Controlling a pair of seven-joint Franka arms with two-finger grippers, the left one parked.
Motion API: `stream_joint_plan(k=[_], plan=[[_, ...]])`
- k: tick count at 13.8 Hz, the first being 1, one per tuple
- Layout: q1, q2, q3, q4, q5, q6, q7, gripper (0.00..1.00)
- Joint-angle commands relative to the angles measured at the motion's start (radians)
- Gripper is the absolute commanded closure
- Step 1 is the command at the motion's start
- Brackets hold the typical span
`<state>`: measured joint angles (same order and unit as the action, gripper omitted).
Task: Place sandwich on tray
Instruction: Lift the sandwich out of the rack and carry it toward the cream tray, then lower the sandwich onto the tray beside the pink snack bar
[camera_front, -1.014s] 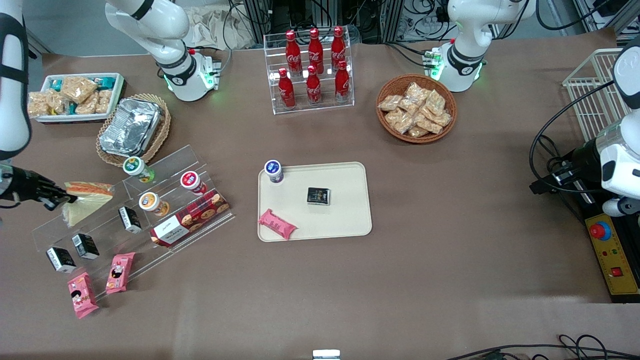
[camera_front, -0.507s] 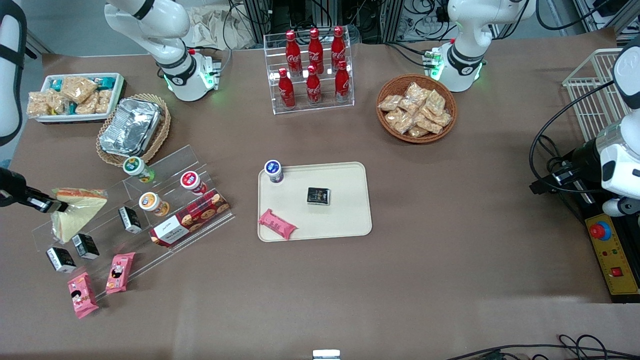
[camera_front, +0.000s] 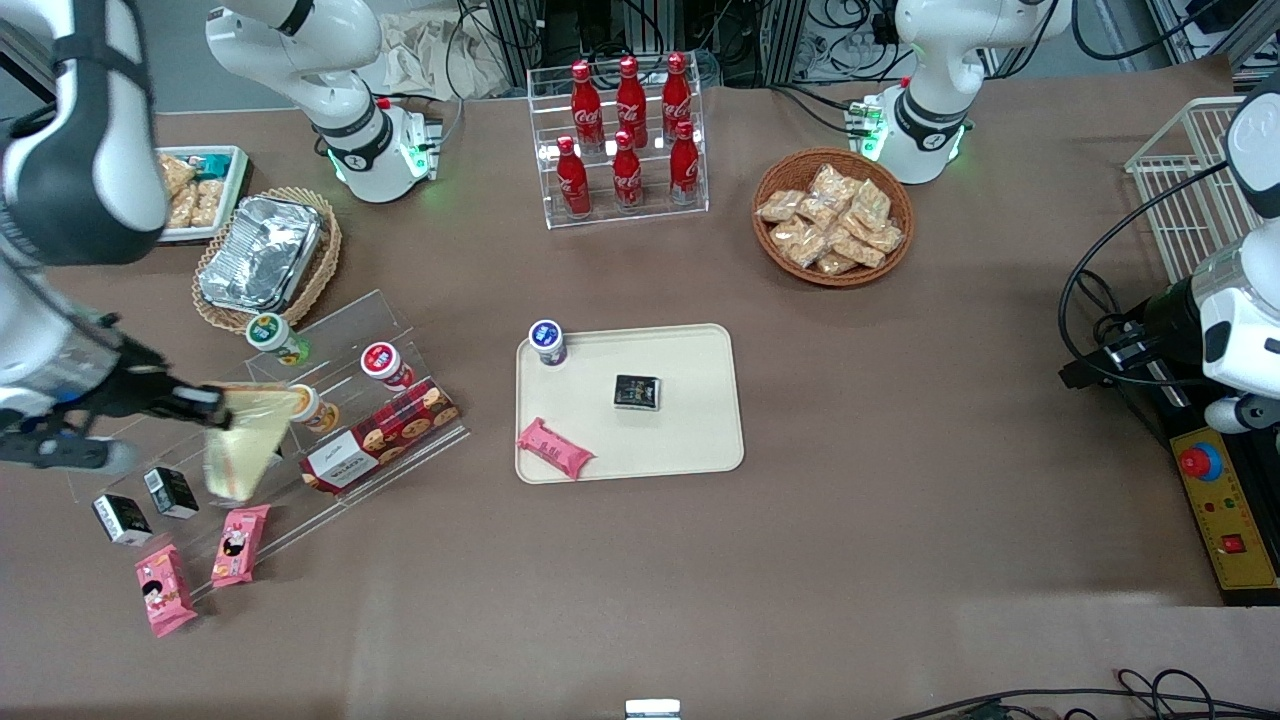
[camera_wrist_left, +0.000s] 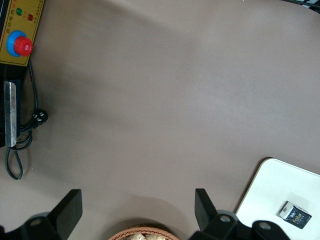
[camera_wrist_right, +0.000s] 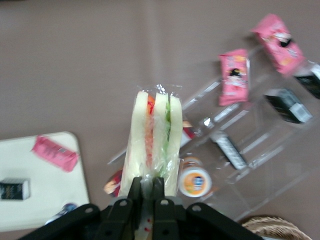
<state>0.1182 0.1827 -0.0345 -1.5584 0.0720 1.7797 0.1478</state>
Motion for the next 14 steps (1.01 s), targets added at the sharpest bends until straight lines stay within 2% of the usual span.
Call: stream_joint_plan(k=[1,4,8,10,11,14], plan=[[0.124,-0.011,-0.013,0.02,-0.006,-0.022,-0.024,0.87],[0.222,0.0,-0.013,0.02,-0.006,-0.005,-0.065,0.87],[0.387,0.081,-0.015,0.02,-0.018,0.138,-0.068,0.87],[0.458,0.113,-0.013,0.02,-0.114,0.176,-0.073,0.87],[0.478,0.126,-0.013,0.02,-0.142,0.191,-0.089,0.87],[0.524,0.17,-0.013,0.018,-0.152,0.254,-0.194,0.87]])
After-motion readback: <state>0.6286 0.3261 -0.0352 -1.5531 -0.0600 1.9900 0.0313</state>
